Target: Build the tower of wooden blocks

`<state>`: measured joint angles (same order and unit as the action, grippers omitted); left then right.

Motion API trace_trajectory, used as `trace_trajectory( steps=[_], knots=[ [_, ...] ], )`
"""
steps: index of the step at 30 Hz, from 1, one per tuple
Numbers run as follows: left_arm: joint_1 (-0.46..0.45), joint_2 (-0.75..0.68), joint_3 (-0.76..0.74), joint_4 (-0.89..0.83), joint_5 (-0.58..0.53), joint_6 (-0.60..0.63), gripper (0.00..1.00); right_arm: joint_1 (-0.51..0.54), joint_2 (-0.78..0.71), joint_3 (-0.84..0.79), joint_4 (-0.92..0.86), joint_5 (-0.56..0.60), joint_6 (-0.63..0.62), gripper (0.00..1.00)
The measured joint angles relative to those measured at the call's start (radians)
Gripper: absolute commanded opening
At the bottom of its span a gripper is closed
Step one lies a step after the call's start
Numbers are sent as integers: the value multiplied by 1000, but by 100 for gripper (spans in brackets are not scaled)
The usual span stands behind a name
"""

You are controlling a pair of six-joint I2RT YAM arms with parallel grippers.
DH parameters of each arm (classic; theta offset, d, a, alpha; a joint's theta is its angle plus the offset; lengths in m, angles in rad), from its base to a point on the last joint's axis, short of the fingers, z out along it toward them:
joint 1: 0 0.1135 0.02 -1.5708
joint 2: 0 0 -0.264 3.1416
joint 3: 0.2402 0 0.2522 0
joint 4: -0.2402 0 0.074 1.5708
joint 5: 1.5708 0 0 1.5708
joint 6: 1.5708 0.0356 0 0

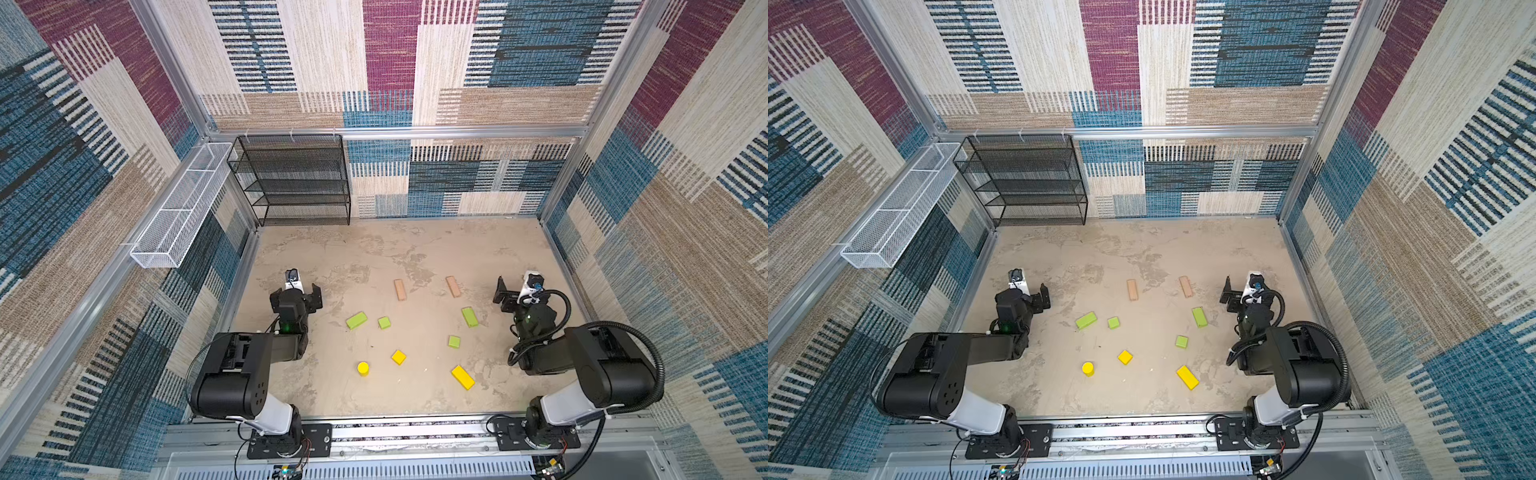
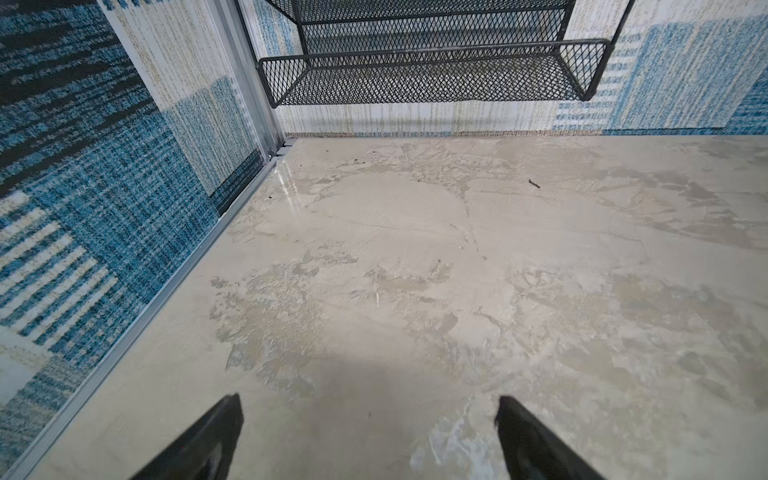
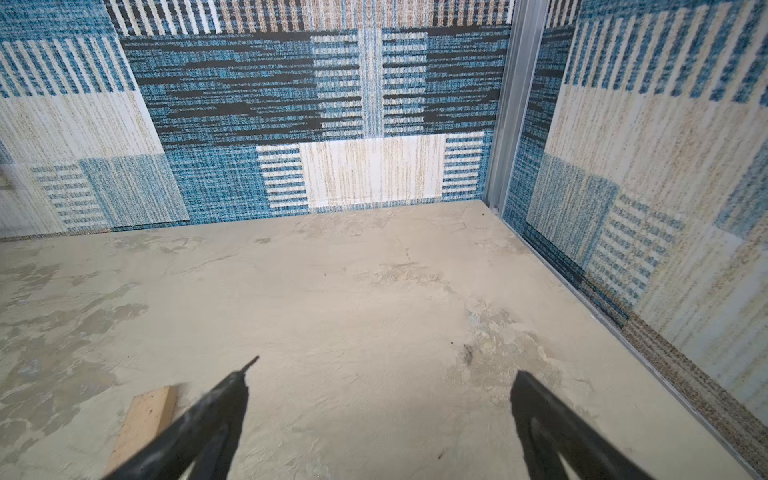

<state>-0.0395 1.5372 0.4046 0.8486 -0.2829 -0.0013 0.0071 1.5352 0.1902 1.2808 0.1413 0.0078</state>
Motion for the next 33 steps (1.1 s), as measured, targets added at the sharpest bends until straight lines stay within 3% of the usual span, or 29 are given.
trace_trajectory(
  steps=[33],
  knots=[
    [0, 0, 0, 0, 0, 0, 100, 0, 0, 0, 0, 0, 0, 99]
  ],
)
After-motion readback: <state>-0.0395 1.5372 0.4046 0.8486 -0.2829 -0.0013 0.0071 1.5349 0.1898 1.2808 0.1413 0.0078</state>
